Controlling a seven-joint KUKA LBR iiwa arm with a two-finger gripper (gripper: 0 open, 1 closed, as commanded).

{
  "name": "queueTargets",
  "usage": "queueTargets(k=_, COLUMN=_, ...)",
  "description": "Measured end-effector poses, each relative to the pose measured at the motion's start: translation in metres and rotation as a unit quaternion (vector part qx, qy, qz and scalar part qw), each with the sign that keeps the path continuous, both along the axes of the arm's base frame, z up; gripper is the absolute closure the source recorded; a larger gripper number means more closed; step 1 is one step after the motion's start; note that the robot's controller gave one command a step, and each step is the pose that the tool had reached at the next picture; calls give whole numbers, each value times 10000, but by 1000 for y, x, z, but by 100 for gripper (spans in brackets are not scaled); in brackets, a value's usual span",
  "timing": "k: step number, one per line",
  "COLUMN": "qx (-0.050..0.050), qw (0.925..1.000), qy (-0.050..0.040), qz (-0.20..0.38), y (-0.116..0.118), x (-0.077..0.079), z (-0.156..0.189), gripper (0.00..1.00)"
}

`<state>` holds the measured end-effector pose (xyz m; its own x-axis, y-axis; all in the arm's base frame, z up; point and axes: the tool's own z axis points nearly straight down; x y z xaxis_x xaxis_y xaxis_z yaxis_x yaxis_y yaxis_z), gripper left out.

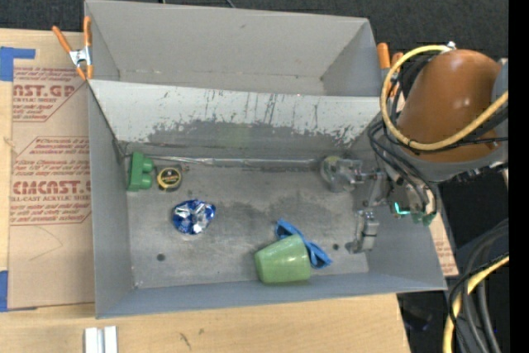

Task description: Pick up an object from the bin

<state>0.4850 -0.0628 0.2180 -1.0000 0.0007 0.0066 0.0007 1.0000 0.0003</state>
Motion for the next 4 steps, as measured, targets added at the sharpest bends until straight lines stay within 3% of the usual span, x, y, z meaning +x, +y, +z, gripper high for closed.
queueTargets(k=1, qx=24, qw=9731, qy=-15, qz=2303, y=69, x=2, z=-68, gripper=0)
queueTargets(k=2, qx=13, qw=9612, qy=-31, qz=2758, y=85, x=-3, z=-72, gripper=0)
queueTargets(k=3, qx=21, qw=9078, qy=-18, qz=4193, y=79, x=-6, z=-109, gripper=0)
queueTargets(k=4, qx=4, qw=9390, qy=-80, qz=3440, y=73, x=-1, z=-147, gripper=0)
